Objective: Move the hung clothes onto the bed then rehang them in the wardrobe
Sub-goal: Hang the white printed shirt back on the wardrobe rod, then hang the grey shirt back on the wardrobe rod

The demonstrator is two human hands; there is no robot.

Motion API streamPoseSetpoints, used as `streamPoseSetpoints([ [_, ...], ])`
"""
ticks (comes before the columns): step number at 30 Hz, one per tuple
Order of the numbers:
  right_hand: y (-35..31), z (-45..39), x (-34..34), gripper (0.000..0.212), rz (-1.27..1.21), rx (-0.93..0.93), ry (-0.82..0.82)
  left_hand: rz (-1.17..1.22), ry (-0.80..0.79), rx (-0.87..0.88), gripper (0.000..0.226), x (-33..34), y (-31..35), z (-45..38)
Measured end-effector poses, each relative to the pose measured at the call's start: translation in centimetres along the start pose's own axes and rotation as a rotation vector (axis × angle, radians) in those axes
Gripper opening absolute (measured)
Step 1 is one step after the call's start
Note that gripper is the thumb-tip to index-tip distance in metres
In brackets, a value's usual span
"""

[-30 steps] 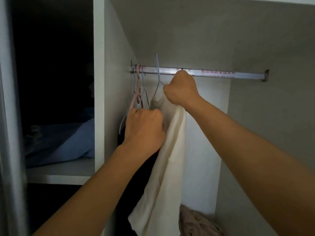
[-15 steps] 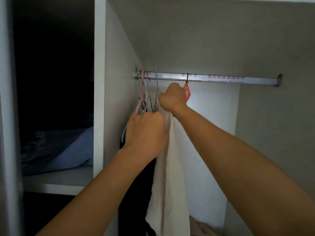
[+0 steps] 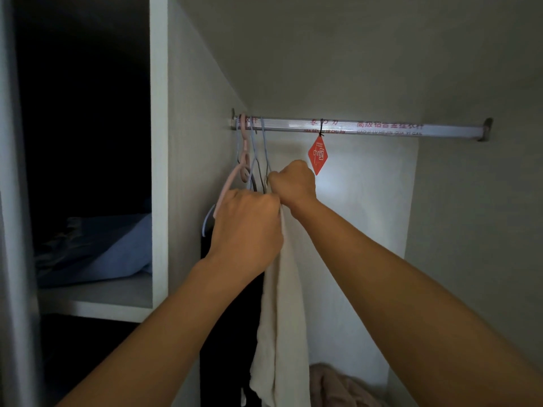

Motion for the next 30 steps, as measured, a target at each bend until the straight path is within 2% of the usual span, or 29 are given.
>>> streamPoseSetpoints([
  [5,2.5,2.3,-2.1,0.019,-0.038,0.072,-0.106,0.113,0.115,0.006,0.007,-1.8,0.1,1.5],
  [9,5.0,5.5,-3.5,0.027,0.122,0.101,-0.251,0.121,0.031,-0.058,0.014,-1.5,0.2,2.8],
  [13,7.3,9.4,-5.0,0.039,0.321,0.073,-0.403,0.068,-0.190,-0.154,0.024,1.5,0.0,4.3],
  [16,9.0,13.0,-6.2,0.031,0.498,0.028,-0.537,0.033,-0.323,-0.177,0.028,3.7,0.7,6.1],
  [18,10.2,15.9,-7.1,0.022,0.617,0.011,-0.642,0.061,-0.389,-0.135,0.025,4.7,1.6,7.6],
  [19,11.0,17.4,-7.6,0.025,0.653,0.022,-0.695,0.092,-0.436,-0.085,0.024,5.5,2.4,8.5],
  [22,13.5,21.7,-9.2,0.037,0.716,0.095,-0.792,0.266,-0.705,0.055,0.034,9.0,5.2,11.9],
  [25,15.5,25.5,-11.2,0.036,0.747,0.187,-0.781,0.385,-0.938,0.114,0.057,12.2,7.6,15.5],
  [27,16.3,27.8,-12.6,0.035,0.764,0.246,-0.734,0.430,-1.000,0.173,0.065,13.3,9.3,17.1],
  [30,16.5,31.7,-14.3,0.039,0.792,0.380,-0.685,0.528,-1.072,0.258,0.050,14.1,11.8,19.6],
])
Point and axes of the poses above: each hand's wrist, its own z-axis away from the middle knuckle, its own x-axis out of the palm, y = z × x, the point moved 10 cm from there along -z, towards the middle knuckle, and after that the axes turned 4 degrees about -y, right-handed, at the moved point
